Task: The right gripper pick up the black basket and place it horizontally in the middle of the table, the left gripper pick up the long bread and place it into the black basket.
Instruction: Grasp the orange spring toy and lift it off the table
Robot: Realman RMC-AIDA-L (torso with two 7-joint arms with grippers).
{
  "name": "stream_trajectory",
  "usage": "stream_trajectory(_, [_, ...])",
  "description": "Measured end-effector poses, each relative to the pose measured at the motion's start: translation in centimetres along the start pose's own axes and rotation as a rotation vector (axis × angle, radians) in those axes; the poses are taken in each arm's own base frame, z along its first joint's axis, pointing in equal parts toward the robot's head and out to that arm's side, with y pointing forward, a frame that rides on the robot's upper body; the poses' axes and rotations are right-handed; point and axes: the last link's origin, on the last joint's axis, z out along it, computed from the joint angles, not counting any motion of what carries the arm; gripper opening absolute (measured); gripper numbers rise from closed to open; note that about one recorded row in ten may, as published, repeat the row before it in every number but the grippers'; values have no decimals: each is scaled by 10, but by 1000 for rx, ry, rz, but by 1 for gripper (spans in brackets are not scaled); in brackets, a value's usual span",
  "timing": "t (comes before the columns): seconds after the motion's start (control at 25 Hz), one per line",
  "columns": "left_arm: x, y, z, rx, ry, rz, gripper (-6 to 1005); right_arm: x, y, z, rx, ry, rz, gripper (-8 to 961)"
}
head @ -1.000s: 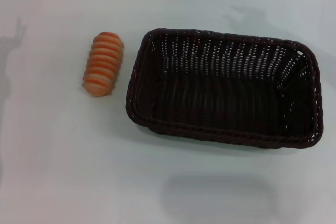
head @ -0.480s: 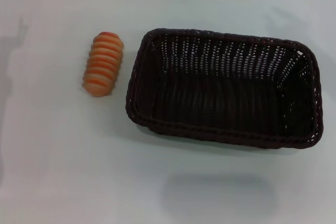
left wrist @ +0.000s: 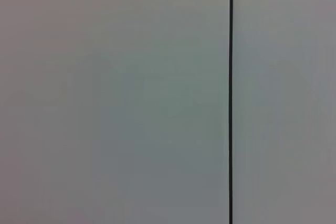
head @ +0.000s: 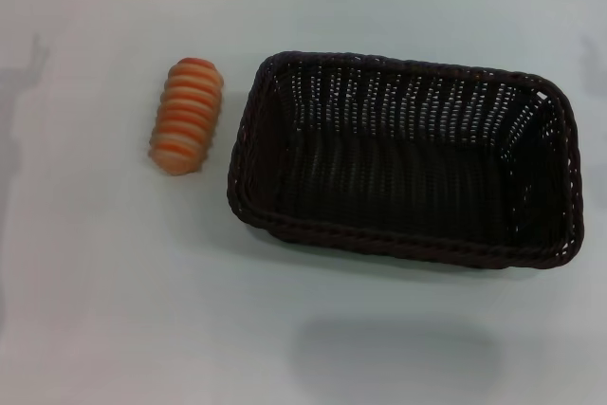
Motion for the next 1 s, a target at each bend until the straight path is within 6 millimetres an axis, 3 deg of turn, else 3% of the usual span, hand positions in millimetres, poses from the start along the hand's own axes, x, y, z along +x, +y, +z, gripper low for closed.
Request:
stream_trajectory(0.24, [-2,0,1,2,-15,4,844,12,-17,-11,101,19,68,392])
stream_trajectory(0.52, [-2,0,2,2,-18,4,846,41,-46,-36,161,79,243,393])
stream_trajectory(1.0, [2,8,11,-15,-34,1,846,113,-107,-112,344,254,378,393])
